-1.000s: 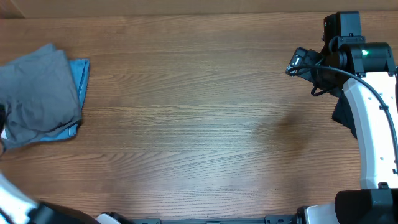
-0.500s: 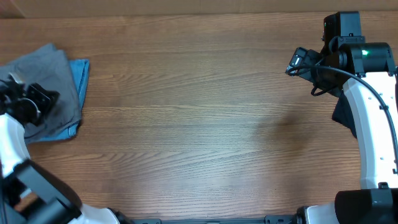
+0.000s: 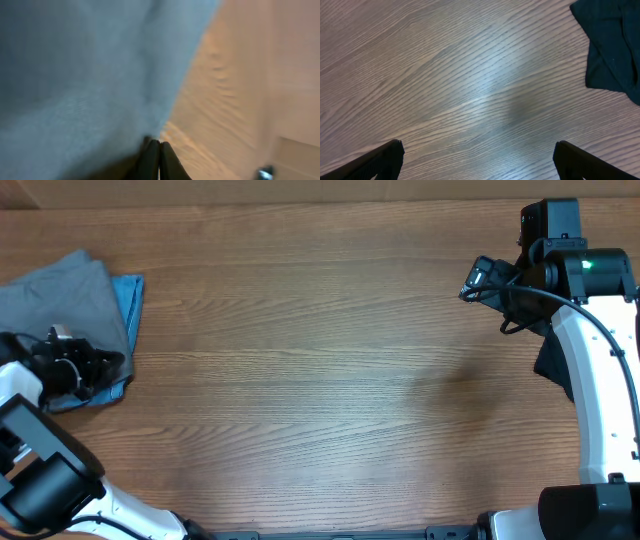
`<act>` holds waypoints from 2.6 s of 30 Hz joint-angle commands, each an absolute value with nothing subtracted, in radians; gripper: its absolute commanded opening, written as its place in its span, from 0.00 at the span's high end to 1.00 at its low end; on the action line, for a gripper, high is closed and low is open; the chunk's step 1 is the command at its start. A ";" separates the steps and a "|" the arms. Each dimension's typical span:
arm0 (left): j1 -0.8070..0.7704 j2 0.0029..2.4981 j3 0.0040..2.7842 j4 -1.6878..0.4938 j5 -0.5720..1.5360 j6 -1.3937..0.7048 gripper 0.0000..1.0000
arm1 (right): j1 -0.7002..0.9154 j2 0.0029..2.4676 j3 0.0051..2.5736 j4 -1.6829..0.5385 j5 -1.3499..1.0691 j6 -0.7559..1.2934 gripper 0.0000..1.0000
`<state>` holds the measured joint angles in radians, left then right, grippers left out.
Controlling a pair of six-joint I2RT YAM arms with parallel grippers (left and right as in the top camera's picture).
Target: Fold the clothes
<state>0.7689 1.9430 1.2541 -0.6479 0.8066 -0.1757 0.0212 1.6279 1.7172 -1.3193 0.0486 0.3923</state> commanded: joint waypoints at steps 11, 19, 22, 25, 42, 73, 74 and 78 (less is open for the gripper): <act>0.793 1.375 1.261 -0.737 0.290 -0.239 0.96 | 0.020 1.629 1.716 -1.315 0.046 0.397 0.00; 0.621 1.351 1.261 -0.813 -0.123 -0.119 0.28 | 0.020 1.629 1.716 -1.315 0.046 0.397 0.00; 0.588 1.367 1.261 -0.826 -0.136 -0.030 0.08 | 0.020 1.629 1.716 -1.314 0.046 0.397 0.00; 0.574 1.370 1.261 -0.833 -0.142 -0.014 0.01 | 0.020 1.629 1.716 -1.315 0.046 0.397 0.00; 0.574 1.370 1.261 -0.834 -0.138 -0.014 0.00 | 0.020 1.629 1.716 -1.315 0.046 0.397 0.00; 0.574 1.370 1.261 -0.834 -0.138 -0.014 0.00 | 0.022 1.624 1.716 -1.314 0.046 0.397 0.00; 0.574 1.370 1.261 -0.834 -0.138 -0.014 0.00 | 0.022 1.615 1.716 -1.315 0.046 0.397 0.00; 0.574 1.370 1.261 -0.834 -0.138 -0.014 0.00 | 0.040 1.531 1.716 -1.314 0.046 0.397 0.00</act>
<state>0.5774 1.3640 1.2591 -0.8345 -0.1215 -0.0406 0.0231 1.6226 1.7168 -1.3193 0.0486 0.3923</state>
